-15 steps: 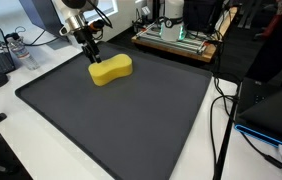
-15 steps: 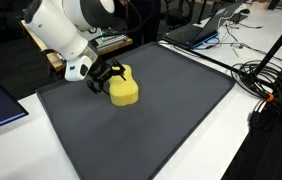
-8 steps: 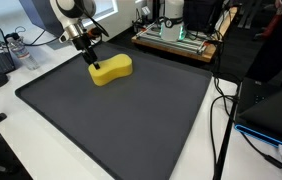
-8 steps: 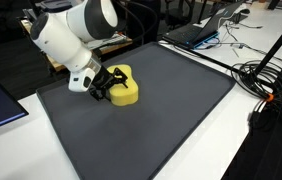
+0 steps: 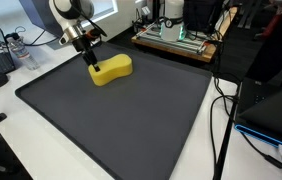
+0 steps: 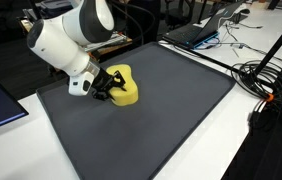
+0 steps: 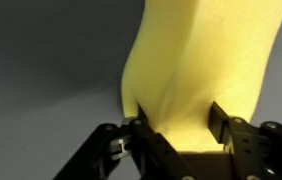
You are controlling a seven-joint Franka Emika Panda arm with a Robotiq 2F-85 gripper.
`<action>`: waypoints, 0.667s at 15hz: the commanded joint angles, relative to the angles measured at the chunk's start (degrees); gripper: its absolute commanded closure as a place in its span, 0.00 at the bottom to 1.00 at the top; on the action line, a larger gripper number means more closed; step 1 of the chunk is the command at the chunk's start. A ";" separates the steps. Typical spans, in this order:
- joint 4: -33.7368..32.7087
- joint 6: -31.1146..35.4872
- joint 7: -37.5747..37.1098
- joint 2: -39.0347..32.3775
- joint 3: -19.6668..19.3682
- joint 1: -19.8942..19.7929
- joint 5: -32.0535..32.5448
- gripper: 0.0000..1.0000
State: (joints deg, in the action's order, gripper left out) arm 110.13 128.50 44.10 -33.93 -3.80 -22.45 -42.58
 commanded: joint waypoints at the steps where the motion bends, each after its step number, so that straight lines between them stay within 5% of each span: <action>1: -1.37 -2.51 2.90 -1.08 1.31 -2.38 -1.34 0.72; 5: -1.49 -3.67 4.08 -1.10 1.59 -2.70 -1.47 0.96; 10: -1.66 -5.80 5.32 -1.16 1.53 -3.10 -2.09 0.97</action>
State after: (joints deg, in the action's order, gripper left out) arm 109.47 125.01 46.88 -34.00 -2.99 -23.96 -42.86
